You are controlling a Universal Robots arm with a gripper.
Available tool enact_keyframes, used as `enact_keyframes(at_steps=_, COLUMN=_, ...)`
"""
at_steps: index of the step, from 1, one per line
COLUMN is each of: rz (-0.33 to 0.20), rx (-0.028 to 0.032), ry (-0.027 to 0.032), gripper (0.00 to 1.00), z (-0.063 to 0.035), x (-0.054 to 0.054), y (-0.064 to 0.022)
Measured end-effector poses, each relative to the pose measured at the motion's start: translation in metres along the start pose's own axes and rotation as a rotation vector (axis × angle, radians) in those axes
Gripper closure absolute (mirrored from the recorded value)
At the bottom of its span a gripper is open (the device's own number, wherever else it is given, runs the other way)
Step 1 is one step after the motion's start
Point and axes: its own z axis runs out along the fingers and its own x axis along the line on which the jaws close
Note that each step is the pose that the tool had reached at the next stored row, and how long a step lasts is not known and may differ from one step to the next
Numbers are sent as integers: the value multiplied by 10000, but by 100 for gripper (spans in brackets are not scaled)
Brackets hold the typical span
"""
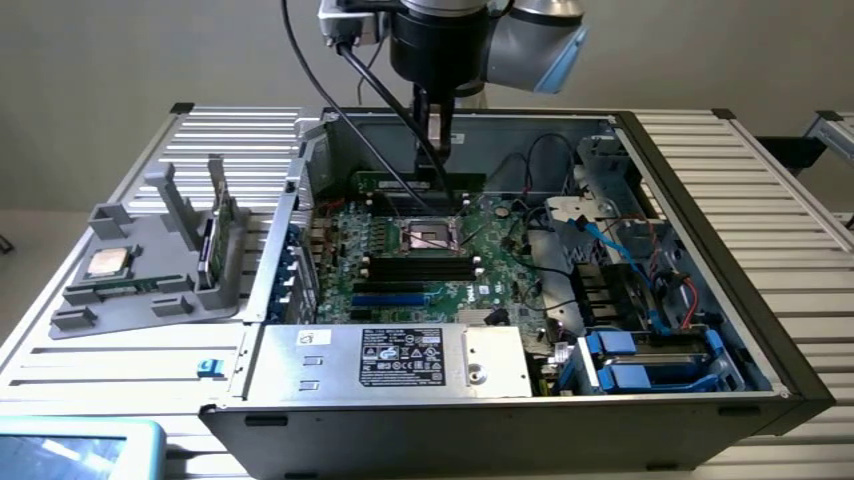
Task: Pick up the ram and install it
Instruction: 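Insert the ram into the slot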
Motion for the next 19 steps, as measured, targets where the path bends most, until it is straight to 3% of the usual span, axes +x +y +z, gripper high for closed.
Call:
enact_keyframes(at_steps=8, rz=-63, rx=0, ry=221, gripper=89, z=125, x=-50, y=-25)
enact_keyframes(at_steps=10, rz=-65, rx=2, ry=378, gripper=89, z=140, x=-55, y=-25)
enact_keyframes(at_steps=13, rz=-54, rx=3, ry=709, gripper=89, z=150, x=-55, y=-26)
enact_keyframes(at_steps=14, rz=-54, rx=2, ry=786, gripper=89, z=158, x=-57, y=-26)
enact_keyframes(at_steps=19, rz=-64, rx=2, ry=809, gripper=89, z=259, x=-198, y=-25)
